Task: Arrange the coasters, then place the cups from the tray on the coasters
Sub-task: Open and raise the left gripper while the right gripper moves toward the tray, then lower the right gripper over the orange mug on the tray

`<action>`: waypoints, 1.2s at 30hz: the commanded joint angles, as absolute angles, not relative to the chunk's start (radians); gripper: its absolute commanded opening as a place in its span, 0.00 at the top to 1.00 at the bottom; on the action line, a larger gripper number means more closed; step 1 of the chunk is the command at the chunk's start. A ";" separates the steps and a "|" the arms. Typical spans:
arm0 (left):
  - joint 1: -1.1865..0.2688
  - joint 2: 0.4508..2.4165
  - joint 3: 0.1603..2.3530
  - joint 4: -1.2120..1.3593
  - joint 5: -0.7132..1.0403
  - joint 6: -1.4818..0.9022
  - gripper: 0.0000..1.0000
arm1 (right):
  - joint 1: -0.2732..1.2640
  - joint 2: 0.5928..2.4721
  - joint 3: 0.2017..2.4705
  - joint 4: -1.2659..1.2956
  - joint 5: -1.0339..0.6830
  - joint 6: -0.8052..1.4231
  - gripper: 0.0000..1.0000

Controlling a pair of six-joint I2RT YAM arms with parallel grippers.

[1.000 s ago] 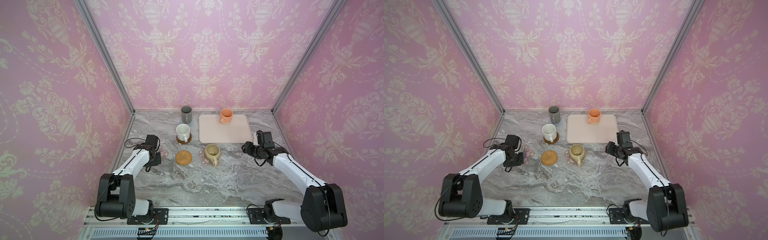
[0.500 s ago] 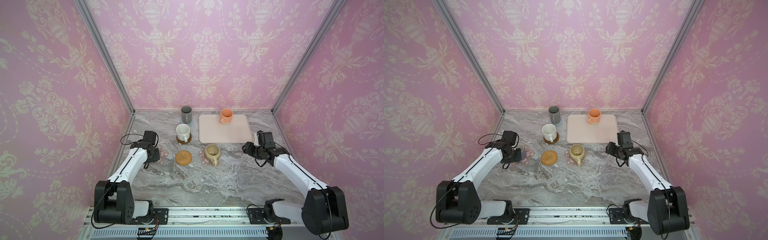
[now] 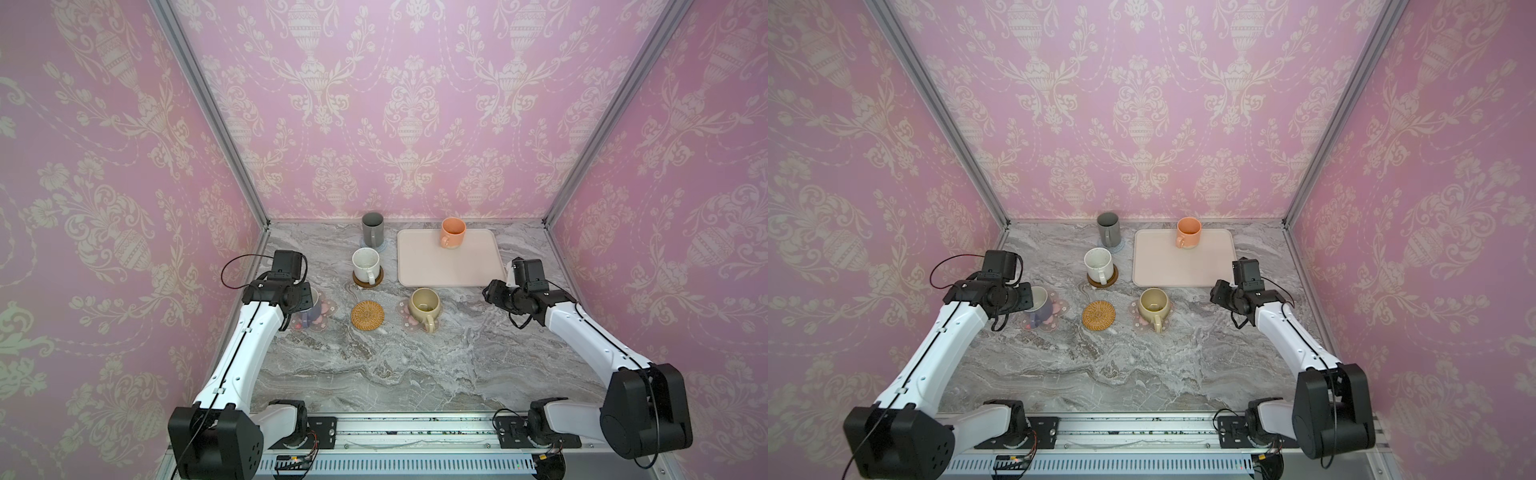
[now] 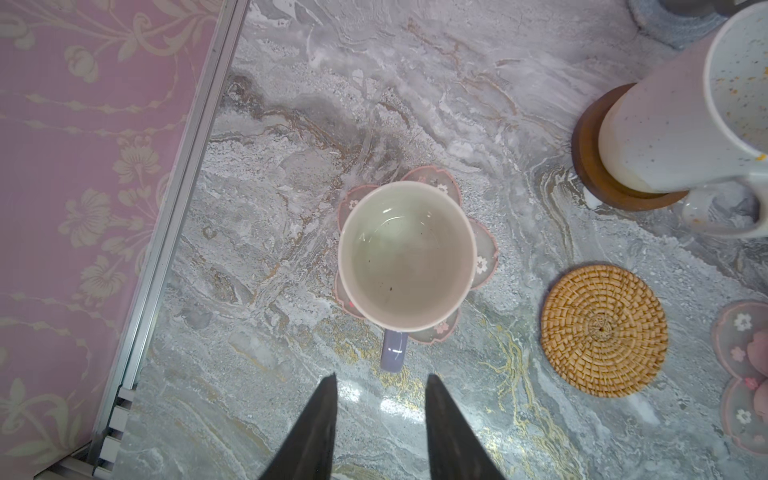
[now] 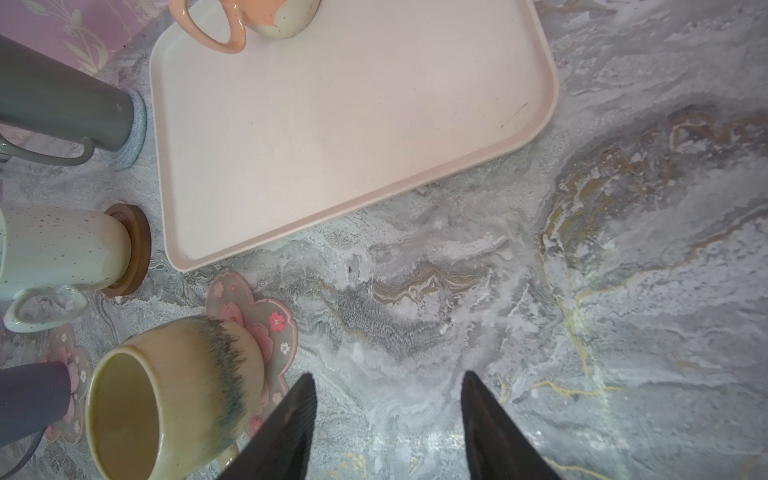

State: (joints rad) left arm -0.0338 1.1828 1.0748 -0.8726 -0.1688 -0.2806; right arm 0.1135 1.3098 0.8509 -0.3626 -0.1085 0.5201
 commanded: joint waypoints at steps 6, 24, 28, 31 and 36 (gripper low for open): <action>-0.026 1.160 1.114 -0.811 -0.078 -0.322 0.62 | 0.190 1.437 0.993 -0.386 -0.056 0.511 0.44; -0.026 1.266 1.113 -0.570 -0.003 -0.332 0.62 | 0.306 1.812 1.460 -0.492 0.121 0.488 0.46; -0.026 1.310 1.118 -0.552 -0.017 -0.308 0.62 | 0.318 1.896 1.570 -0.530 0.159 0.496 0.46; -0.026 1.344 1.128 -0.547 -0.027 -0.290 0.61 | 0.327 1.947 1.635 -0.543 0.176 0.503 0.46; -0.025 1.397 1.136 -0.511 -0.023 -0.286 0.61 | 0.340 2.041 1.751 -0.577 0.208 0.503 0.46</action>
